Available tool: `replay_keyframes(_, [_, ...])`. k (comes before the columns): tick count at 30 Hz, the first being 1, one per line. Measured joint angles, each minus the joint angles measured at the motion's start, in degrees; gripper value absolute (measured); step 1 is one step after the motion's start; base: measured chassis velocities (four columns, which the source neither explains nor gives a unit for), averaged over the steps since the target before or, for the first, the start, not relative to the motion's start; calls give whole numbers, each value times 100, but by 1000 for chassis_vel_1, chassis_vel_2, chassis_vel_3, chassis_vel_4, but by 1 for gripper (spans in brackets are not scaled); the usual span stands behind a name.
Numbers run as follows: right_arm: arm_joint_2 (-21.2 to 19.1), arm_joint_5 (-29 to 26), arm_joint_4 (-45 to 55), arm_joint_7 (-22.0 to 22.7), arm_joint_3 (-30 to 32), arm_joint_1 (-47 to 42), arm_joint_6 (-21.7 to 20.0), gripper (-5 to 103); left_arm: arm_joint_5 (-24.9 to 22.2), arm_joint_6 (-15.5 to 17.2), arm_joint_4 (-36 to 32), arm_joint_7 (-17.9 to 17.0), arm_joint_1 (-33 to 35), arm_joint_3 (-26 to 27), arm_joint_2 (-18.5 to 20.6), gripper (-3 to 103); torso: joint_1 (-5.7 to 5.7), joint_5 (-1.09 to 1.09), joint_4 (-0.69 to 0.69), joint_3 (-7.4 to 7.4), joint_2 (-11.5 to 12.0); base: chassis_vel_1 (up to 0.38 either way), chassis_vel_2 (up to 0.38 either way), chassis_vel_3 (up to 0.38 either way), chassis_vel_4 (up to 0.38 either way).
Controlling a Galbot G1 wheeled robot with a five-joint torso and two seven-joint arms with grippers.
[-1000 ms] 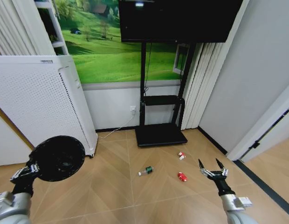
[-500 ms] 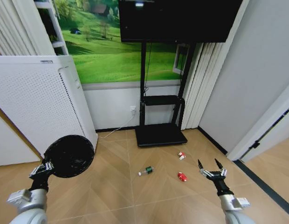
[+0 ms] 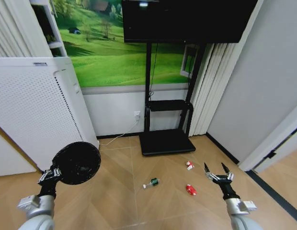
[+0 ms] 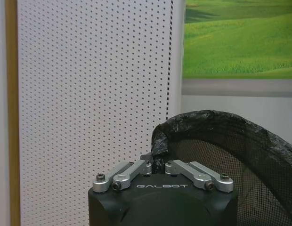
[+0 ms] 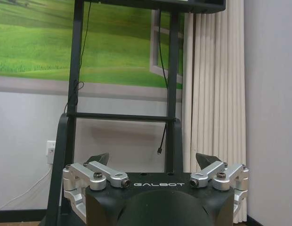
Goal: Pick up the trash bin and place the garbage on the floor into it.
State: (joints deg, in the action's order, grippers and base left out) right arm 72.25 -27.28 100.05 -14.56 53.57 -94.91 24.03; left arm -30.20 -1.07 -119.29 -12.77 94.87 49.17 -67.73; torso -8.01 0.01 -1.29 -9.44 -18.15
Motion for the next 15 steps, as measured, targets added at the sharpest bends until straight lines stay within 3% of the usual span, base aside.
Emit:
replay_keyframes(5, [-8, 72, -33, -47, -6, 23, -20, 100, 46, -4, 29, 11, -4, -34, -17, 7, -2, 1, 1, -1, 1, -264, 156, 276, -158])
replay_keyframes(15, [-5, 214, -123, -67, -44, 84, 151, 100, 102, -34, 79, 43, -18, -75, -41, 7, -2, 0, -1, -1, 0, -199, -50, 202, 67])
